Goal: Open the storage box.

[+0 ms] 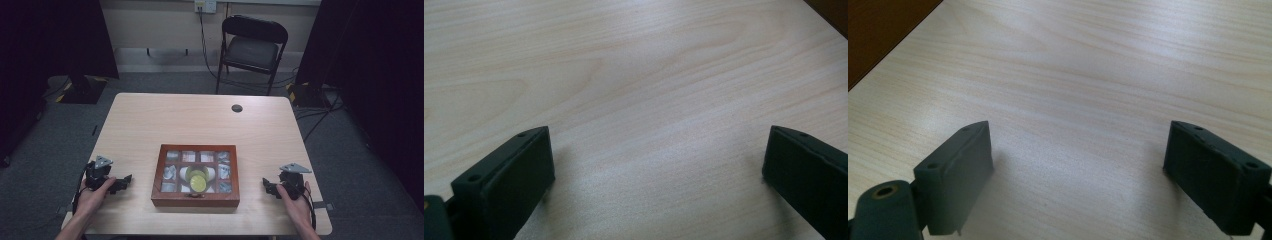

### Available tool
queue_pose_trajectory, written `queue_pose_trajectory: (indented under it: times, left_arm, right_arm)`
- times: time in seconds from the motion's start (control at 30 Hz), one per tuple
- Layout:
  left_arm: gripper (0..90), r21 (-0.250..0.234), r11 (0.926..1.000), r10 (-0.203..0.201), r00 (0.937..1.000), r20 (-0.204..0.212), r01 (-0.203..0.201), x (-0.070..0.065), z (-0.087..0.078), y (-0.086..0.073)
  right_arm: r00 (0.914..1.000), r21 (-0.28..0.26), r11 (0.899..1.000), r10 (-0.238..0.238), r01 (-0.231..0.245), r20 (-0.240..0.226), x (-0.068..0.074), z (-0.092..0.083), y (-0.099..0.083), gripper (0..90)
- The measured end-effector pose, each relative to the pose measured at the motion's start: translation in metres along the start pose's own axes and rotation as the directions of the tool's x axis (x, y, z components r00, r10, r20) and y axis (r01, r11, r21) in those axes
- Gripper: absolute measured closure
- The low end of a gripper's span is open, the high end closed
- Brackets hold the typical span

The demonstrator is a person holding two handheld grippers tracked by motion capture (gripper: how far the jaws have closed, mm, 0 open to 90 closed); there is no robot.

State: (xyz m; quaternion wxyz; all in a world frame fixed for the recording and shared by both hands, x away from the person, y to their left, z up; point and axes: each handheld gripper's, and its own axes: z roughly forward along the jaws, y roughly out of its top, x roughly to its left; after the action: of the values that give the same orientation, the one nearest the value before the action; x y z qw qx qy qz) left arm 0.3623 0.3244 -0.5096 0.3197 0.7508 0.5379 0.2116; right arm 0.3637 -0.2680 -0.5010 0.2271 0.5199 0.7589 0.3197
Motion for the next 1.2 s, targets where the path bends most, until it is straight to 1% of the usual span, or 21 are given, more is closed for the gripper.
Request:
queue_pose_trajectory:
  times: [0.17, 0.23, 0.27, 0.33, 0.4, 0.47, 0.5, 0.53, 0.6, 0.63, 0.67, 0.7, 0.73, 0.77, 0.8, 0.9, 1.07, 1.1, 1.13, 1.17, 1.2]
  left_arm:
    - [0.0, 0.002, 1.0, 0.003, 1.0, 0.001, -0.003, 0.0, 0.0, 0.0]
    - [0.0, -0.001, 1.0, 0.002, 1.0, -0.001, -0.002, 0.0, 0.0, 0.0]
    - [0.0, 0.002, 1.0, 0.003, 1.0, 0.001, -0.003, 0.0, 0.0, 0.0]
    - [0.0, 0.002, 1.0, 0.003, 1.0, 0.0, -0.003, 0.0, 0.0, 0.0]
    - [0.0, 0.001, 1.0, 0.003, 1.0, 0.001, -0.003, 0.0, 0.0, 0.0]
    - [0.0, 0.001, 1.0, 0.002, 1.0, 0.001, -0.002, 0.0, 0.0, 0.0]
    - [0.0, 0.001, 1.0, 0.002, 1.0, 0.001, -0.002, 0.0, 0.0, 0.0]
    - [0.0, 0.001, 1.0, 0.007, 1.0, 0.004, -0.007, 0.001, 0.0, 0.0]
    - [0.0, 0.002, 0.9998, 0.019, 0.9997, 0.016, -0.019, 0.002, 0.001, 0.001]
    - [0.0, 0.002, 0.9998, 0.019, 0.9997, 0.016, -0.019, 0.002, 0.001, 0.001]
    - [0.0, -0.001, 0.9998, 0.021, 0.9995, 0.022, -0.021, 0.003, 0.001, 0.001]
    - [0.0, -0.002, 0.9998, 0.021, 0.9995, 0.022, -0.021, 0.003, 0.001, 0.001]
    - [0.0, -0.002, 0.9998, 0.021, 0.9995, 0.022, -0.021, 0.003, 0.001, 0.001]
    - [0.0, -0.002, 0.9998, 0.022, 0.9995, 0.022, -0.022, 0.003, 0.001, 0.001]
    - [0.0, -0.002, 0.9998, 0.021, 0.9995, 0.022, -0.021, 0.003, 0.001, 0.001]
    - [0.0, -0.002, 0.9998, 0.022, 0.9995, 0.022, -0.021, 0.003, 0.001, 0.001]
    - [0.0, -0.001, 0.9997, 0.023, 0.9995, 0.022, -0.023, 0.003, 0.001, 0.001]
    - [0.0, -0.001, 0.9997, 0.023, 0.9995, 0.022, -0.023, 0.003, 0.001, 0.001]
    - [0.0, -0.001, 0.9997, 0.023, 0.9995, 0.023, -0.023, 0.003, 0.001, 0.001]
    - [0.0, -0.002, 0.9997, 0.023, 0.9995, 0.022, -0.023, 0.003, 0.001, 0.001]
    - [0.0, -0.001, 0.9997, 0.023, 0.9995, 0.022, -0.023, 0.003, 0.001, 0.001]
  right_arm:
    - [1.0, 0.009, 1.0, 0.004, -0.004, 0.004, 0.0, -0.001, 0.0, 11.3]
    - [1.0, 0.018, 1.0, -0.003, 0.003, -0.007, -0.001, -0.001, 0.001, 12.2]
    - [0.9999, 0.022, 1.0, -0.002, 0.003, -0.015, -0.001, -0.003, 0.001, 14.5]
    - [0.9998, 0.028, 1.0, 0.008, -0.008, -0.02, -0.001, -0.004, 0.002, 14.5]
    - [0.9996, 0.032, 0.999, -0.002, 0.003, -0.028, 0.002, -0.006, 0.003, 14.6]
    - [0.9987, -0.001, 1.0, -0.01, 0.01, -0.049, 0.004, -0.008, 0.006, 15.5]
    - [0.9987, -0.001, 1.0, -0.01, 0.01, -0.049, 0.004, -0.008, 0.006, 15.5]
    - [0.9978, -0.025, 1.0, -0.01, 0.009, -0.066, 0.007, -0.012, 0.008, 16.3]
    - [0.9957, -0.043, 0.999, -0.013, 0.009, -0.092, 0.009, -0.014, 0.009, 16.3]
    - [0.9957, -0.043, 0.999, -0.013, 0.009, -0.092, 0.009, -0.014, 0.009, 16.3]
    - [0.9925, -0.046, 0.999, -0.009, 0.004, -0.122, 0.01, -0.015, 0.011, 18.1]
    - [0.9905, -0.049, 0.999, -0.004, -0.002, -0.137, 0.01, -0.016, 0.012, 19.1]
    - [0.9885, -0.056, 0.998, 0.002, -0.011, -0.151, 0.01, -0.017, 0.013, 19.9]
    - [0.9885, -0.056, 0.998, 0.002, -0.011, -0.151, 0.01, -0.017, 0.013, 19.9]
    - [0.9837, -0.053, 0.998, 0.016, -0.026, -0.179, 0.01, -0.018, 0.014, 23.8]
    - [0.979, -0.055, 0.998, 0.003, -0.015, -0.204, 0.013, -0.021, 0.015, 25.8]
    - [0.9681, -0.101, 0.995, -0.027, 0.001, -0.249, 0.019, -0.03, 0.02, 32.7]
    - [0.9635, -0.11, 0.994, -0.034, 0.005, -0.266, 0.02, -0.032, 0.021, 33.9]
    - [0.9612, -0.114, 0.993, -0.038, 0.007, -0.273, 0.02, -0.033, 0.022, 33.9]
    - [0.9519, -0.124, 0.992, -0.051, 0.014, -0.302, 0.021, -0.034, 0.023, 35.3]
    - [0.9454, -0.134, 0.991, -0.068, 0.026, -0.319, 0.023, -0.035, 0.024, 36.8]
